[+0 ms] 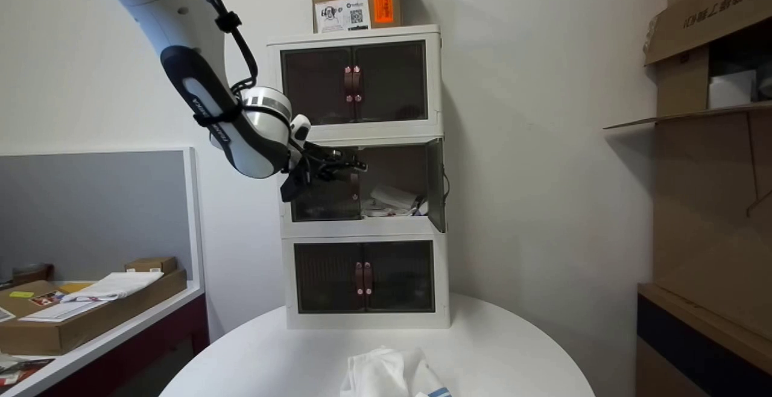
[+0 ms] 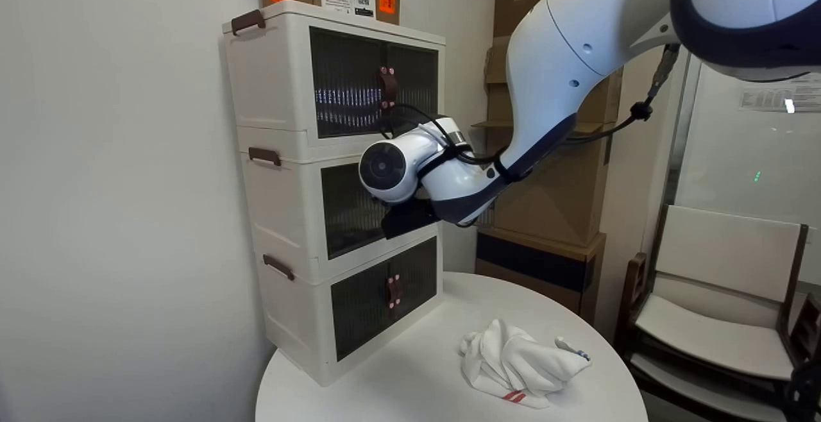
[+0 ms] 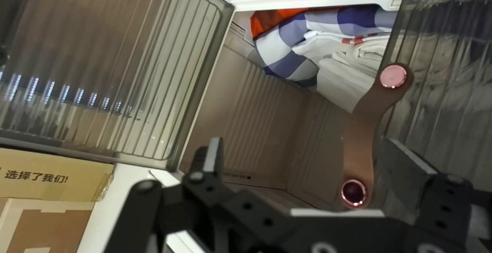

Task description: Open the left door on the middle cabinet

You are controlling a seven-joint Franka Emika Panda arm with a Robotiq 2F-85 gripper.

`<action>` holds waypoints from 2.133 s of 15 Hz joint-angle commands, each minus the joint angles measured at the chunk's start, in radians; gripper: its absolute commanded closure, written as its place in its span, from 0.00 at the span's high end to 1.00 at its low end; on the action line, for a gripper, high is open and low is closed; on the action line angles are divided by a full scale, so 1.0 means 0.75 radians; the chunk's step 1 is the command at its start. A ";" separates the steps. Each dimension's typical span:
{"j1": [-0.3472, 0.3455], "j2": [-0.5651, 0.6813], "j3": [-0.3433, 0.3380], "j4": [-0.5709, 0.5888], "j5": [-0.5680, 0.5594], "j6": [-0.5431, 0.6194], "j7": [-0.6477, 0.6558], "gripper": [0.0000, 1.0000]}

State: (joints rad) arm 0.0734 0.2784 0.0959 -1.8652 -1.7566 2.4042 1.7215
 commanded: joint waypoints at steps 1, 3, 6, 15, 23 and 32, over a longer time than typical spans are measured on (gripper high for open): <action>-0.006 0.055 -0.007 0.061 -0.039 0.002 0.036 1.00; -0.012 0.077 -0.009 0.078 -0.037 0.004 0.035 1.00; -0.015 0.105 -0.014 0.106 -0.036 0.006 0.030 0.82; -0.004 0.133 -0.005 0.119 -0.052 0.030 0.035 0.07; 0.015 0.043 0.019 -0.001 -0.067 0.027 0.051 0.02; 0.020 -0.179 0.046 -0.260 0.088 0.072 -0.008 0.32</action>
State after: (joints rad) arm 0.0829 0.2181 0.1180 -1.9781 -1.7253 2.4272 1.7240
